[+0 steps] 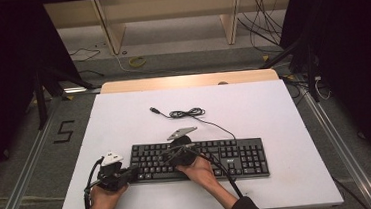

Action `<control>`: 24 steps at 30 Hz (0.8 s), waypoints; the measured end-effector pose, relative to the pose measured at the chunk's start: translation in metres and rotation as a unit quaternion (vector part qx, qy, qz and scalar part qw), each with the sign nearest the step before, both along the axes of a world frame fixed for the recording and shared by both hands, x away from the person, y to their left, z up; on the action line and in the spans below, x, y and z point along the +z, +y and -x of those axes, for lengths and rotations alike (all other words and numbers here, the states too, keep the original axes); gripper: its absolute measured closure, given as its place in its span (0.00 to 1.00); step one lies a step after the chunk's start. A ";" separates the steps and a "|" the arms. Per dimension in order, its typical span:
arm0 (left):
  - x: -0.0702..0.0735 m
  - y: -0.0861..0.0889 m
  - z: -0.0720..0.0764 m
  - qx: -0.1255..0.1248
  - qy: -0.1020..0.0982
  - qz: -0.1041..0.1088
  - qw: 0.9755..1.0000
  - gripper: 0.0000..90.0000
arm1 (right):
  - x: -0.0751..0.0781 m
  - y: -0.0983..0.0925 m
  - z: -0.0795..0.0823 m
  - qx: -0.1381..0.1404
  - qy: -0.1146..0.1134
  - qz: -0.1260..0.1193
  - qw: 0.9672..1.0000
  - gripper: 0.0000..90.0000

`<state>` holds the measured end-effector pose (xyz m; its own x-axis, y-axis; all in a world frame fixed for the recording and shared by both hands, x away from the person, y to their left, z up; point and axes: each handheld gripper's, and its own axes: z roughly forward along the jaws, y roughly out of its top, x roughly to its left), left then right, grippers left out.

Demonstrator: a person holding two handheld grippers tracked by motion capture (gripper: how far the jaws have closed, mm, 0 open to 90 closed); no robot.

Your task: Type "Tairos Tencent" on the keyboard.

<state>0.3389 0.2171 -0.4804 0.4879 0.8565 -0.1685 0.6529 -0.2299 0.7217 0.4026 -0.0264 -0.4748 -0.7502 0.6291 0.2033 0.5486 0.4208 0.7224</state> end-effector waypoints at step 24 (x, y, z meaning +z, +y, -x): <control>0.016 -0.005 -0.005 -0.010 -0.035 0.077 0.996 0.55 | 0.025 -0.051 0.023 0.003 -0.039 -0.075 0.996 0.41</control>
